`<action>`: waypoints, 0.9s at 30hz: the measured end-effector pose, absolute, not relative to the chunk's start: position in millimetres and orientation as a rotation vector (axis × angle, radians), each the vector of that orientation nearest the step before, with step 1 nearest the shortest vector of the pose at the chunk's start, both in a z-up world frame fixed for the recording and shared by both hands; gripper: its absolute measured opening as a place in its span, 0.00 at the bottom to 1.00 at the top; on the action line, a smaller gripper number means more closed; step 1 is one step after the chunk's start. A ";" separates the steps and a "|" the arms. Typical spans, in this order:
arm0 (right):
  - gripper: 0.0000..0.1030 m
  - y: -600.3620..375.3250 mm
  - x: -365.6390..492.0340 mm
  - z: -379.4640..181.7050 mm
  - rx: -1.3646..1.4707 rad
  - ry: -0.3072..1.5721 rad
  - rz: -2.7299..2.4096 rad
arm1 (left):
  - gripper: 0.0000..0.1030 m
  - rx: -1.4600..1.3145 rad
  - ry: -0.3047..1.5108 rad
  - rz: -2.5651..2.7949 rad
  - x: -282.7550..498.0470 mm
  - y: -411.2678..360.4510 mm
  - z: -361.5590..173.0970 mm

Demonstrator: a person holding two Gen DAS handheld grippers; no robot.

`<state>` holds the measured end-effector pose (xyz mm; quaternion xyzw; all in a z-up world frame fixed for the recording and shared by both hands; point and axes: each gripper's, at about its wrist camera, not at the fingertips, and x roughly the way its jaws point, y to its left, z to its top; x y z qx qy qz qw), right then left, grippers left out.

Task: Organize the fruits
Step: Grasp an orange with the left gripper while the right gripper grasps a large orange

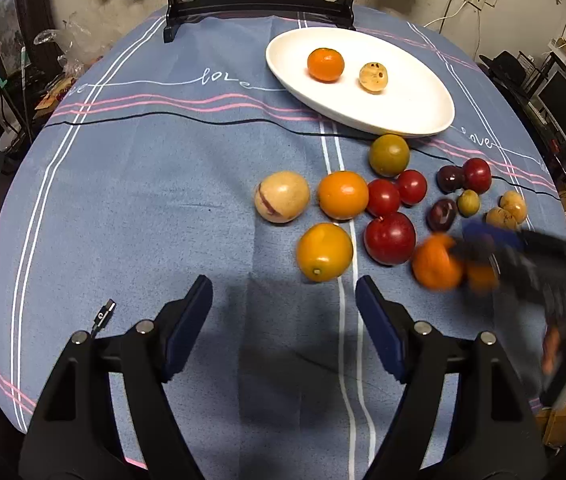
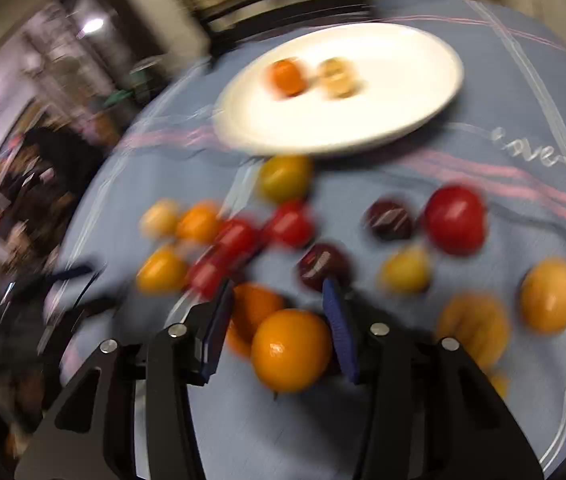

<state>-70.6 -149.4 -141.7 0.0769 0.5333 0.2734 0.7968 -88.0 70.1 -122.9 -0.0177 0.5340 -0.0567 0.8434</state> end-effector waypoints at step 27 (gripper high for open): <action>0.47 -198.8 -123.7 -119.8 0.114 1.151 0.541 | 0.75 0.210 1.227 -0.602 -146.1 -9.3 -138.6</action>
